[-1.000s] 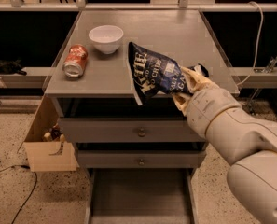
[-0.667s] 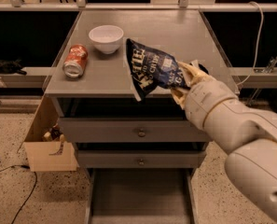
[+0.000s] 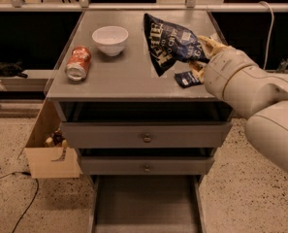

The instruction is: Pick blue chip bag from bottom drawer and place on counter

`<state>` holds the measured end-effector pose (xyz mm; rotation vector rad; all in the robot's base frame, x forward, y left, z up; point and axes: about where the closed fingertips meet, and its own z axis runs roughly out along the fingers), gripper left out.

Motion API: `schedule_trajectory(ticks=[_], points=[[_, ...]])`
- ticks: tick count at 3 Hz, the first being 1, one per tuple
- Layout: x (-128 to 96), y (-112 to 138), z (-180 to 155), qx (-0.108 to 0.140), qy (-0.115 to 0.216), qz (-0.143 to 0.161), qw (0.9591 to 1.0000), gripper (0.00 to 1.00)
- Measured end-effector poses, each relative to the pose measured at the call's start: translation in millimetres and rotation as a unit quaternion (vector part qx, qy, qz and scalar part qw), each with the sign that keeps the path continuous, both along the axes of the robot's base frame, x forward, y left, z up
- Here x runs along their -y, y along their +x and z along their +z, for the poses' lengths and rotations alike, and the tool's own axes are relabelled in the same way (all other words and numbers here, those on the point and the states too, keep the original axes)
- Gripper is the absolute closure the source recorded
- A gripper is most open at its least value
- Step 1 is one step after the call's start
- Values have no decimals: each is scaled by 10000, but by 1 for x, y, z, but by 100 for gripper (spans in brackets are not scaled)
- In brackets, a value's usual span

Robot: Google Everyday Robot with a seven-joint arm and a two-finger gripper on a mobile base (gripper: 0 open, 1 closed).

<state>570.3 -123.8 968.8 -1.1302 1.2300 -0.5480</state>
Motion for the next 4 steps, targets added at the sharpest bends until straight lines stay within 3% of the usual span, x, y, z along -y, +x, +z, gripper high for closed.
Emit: schedule_trajectory(ticks=[1, 2, 3, 4], points=[[-14, 13, 2, -77, -58, 110, 9999, 100], [-23, 41, -7, -352, 110, 160, 9992, 100], [-13, 75, -18, -733, 1074, 54, 9915, 100], [10, 106, -26, -1089, 2121, -166, 9710, 100]])
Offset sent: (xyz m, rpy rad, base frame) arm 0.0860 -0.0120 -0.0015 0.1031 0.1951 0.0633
